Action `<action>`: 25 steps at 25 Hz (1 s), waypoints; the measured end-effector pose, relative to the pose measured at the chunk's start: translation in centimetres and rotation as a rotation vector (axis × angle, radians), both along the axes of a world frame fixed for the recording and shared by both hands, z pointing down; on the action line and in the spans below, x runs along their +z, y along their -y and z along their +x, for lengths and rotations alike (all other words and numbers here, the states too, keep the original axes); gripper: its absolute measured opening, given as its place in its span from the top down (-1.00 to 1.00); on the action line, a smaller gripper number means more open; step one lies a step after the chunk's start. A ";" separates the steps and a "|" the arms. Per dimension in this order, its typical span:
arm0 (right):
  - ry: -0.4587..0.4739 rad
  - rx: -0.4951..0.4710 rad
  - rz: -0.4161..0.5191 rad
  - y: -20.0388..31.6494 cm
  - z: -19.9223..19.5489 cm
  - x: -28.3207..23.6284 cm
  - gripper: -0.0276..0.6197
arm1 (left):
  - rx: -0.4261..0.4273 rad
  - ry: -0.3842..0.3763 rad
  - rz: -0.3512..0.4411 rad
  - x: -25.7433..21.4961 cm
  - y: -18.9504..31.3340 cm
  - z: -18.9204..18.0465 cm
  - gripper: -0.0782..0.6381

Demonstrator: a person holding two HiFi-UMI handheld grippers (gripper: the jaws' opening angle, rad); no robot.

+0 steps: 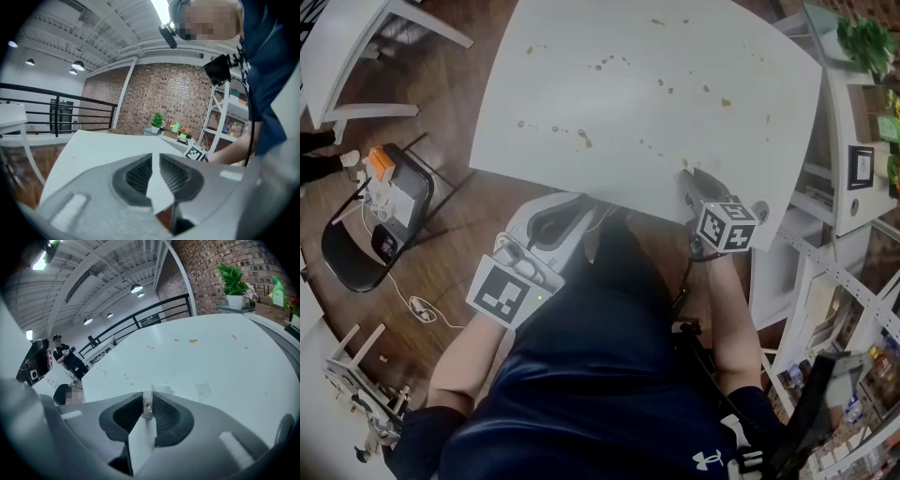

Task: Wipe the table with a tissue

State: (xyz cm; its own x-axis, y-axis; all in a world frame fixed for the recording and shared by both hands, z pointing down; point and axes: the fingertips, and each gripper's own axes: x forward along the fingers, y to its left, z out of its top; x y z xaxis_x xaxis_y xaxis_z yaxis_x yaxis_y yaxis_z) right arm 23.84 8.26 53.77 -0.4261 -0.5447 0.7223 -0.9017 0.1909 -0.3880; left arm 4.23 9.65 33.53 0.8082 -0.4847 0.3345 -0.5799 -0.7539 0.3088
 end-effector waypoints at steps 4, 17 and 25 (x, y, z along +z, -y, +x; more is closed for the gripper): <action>0.008 0.007 -0.003 0.5 -0.4 0.0 0.71 | -0.014 -0.002 0.000 0.0 0.0 -0.7 0.66; 0.006 -0.014 0.009 3.4 -1.4 0.0 0.71 | -0.032 -0.004 -0.006 0.1 0.7 -1.9 0.66; 0.002 -0.001 0.015 4.2 -0.3 0.0 0.71 | -0.020 -0.003 -0.011 0.2 0.7 -1.0 0.66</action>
State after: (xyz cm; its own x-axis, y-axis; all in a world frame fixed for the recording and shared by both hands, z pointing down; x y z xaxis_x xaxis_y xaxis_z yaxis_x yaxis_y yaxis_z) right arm 23.56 4.05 53.74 -0.4280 -0.5552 0.7132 -0.9008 0.1977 -0.3867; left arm 3.21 8.97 33.69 0.7992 -0.4972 0.3378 -0.5942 -0.7386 0.3186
